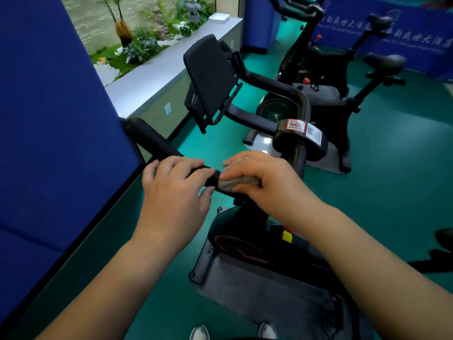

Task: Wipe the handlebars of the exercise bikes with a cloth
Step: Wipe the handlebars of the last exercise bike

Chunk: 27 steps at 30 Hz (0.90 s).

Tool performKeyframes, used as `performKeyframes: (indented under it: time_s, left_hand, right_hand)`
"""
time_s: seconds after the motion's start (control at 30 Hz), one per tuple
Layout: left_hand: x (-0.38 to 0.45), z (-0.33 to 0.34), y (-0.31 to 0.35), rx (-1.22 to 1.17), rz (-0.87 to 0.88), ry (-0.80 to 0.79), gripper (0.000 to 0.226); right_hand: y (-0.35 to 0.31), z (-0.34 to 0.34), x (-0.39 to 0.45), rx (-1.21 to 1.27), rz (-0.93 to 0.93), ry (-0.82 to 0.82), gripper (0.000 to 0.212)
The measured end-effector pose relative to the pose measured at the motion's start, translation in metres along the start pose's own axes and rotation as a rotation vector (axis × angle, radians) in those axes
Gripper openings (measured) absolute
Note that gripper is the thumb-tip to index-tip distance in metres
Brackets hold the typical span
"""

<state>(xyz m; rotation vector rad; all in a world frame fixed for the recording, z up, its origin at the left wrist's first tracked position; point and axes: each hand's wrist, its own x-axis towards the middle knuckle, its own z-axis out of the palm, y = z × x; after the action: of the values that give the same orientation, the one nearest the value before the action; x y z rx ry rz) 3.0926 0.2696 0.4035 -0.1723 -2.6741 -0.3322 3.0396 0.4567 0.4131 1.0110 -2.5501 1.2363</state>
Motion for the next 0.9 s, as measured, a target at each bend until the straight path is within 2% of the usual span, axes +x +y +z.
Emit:
performKeyframes:
  time_s: [0.17, 0.3, 0.6, 0.8, 0.9]
  left_hand:
    - [-0.001, 0.000, 0.013, 0.049, -0.077, -0.022, 0.029]
    - [-0.002, 0.002, 0.025, 0.066, -0.143, -0.018, 0.030]
    - [-0.002, 0.011, 0.064, 0.072, -0.264, -0.065, 0.038]
    - [0.001, 0.019, 0.083, 0.059, -0.371, -0.056, 0.044]
    - [0.003, 0.024, 0.094, 0.054, -0.405, -0.047, 0.043]
  right_hand:
    - [0.016, -0.025, -0.018, 0.040, -0.070, -0.081, 0.024]
    - [0.040, -0.056, -0.039, 0.012, -0.059, -0.063, 0.025]
    - [0.041, -0.045, -0.034, 0.029, -0.153, -0.099, 0.026]
    - [0.078, -0.081, -0.050, 0.009, -0.017, 0.076, 0.029]
    - [0.067, -0.064, -0.057, 0.045, -0.065, 0.071, 0.030]
